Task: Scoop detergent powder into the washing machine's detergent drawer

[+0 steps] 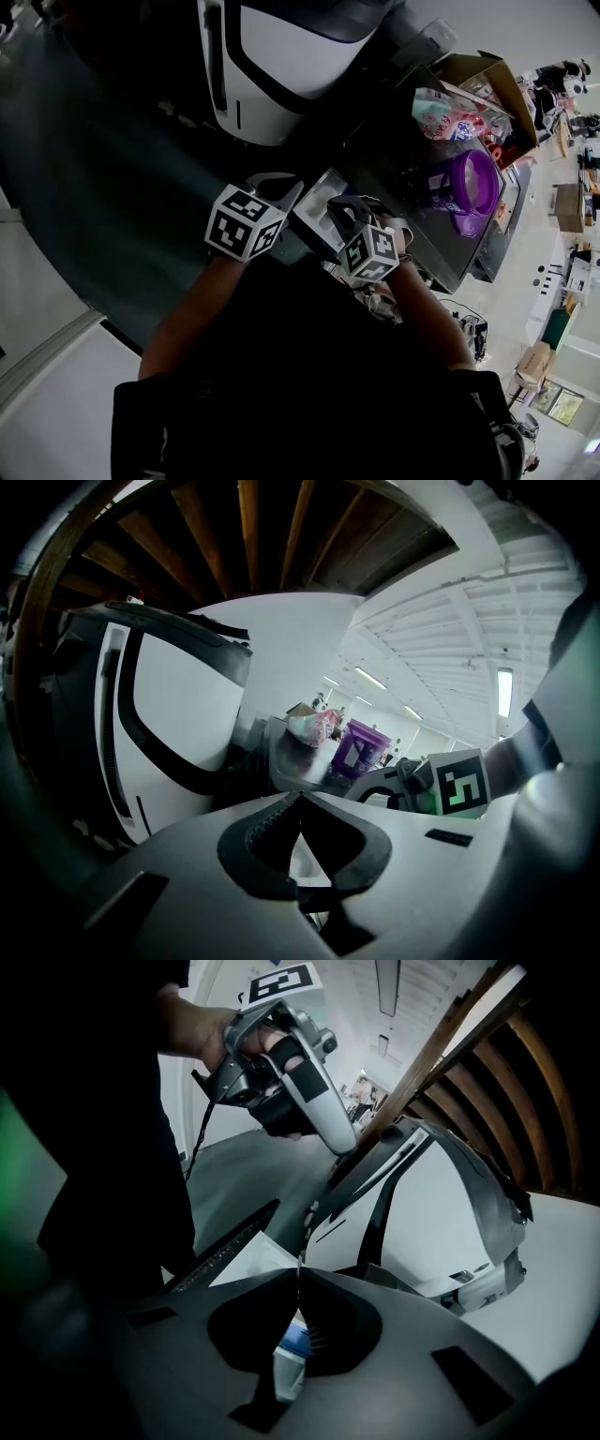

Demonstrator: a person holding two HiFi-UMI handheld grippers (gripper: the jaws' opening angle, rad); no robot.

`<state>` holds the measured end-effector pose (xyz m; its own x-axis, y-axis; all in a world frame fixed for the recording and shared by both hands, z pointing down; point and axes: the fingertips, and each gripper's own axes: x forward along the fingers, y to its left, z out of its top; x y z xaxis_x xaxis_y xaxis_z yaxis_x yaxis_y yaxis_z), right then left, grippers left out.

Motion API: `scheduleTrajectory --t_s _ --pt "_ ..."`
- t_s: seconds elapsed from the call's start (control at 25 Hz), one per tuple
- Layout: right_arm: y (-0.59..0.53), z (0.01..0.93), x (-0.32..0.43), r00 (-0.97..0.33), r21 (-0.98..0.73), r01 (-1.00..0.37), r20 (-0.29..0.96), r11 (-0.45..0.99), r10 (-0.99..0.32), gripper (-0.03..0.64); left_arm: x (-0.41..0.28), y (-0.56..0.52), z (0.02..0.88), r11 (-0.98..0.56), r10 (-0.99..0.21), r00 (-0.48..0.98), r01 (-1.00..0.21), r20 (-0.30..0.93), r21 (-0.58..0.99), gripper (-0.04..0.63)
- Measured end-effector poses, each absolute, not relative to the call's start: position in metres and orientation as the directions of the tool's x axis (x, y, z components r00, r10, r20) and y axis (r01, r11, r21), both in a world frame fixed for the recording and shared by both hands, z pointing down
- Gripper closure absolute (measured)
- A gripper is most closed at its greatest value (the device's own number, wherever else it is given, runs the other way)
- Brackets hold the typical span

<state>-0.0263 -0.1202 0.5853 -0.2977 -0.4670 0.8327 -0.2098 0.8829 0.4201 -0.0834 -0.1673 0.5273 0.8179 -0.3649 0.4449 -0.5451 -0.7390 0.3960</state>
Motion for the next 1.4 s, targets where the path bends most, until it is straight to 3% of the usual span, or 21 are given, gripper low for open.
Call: scheduleTrajectory --t_s 0.44,0.88,1.4 --pt "-0.117 0.586 -0.018 -0.298 0.449 -0.157 0.828 0.880 -0.476 0.597 -0.077 -0.164 0.524 -0.733 -0.378 0.802 -0.565 0.463 0.379 0.588" --pt "-0.104 0.579 -0.012 -0.380 0.461 -0.152 0.790 0.875 -0.482 0.597 -0.069 -0.141 0.523 -0.651 -0.480 0.746 -0.656 0.462 0.383 0.588" --pt "-0.097 0.571 -0.029 -0.381 0.553 -0.008 0.769 0.833 -0.513 0.598 -0.084 -0.125 0.516 -0.624 -0.527 0.718 -0.690 0.455 0.366 0.588"
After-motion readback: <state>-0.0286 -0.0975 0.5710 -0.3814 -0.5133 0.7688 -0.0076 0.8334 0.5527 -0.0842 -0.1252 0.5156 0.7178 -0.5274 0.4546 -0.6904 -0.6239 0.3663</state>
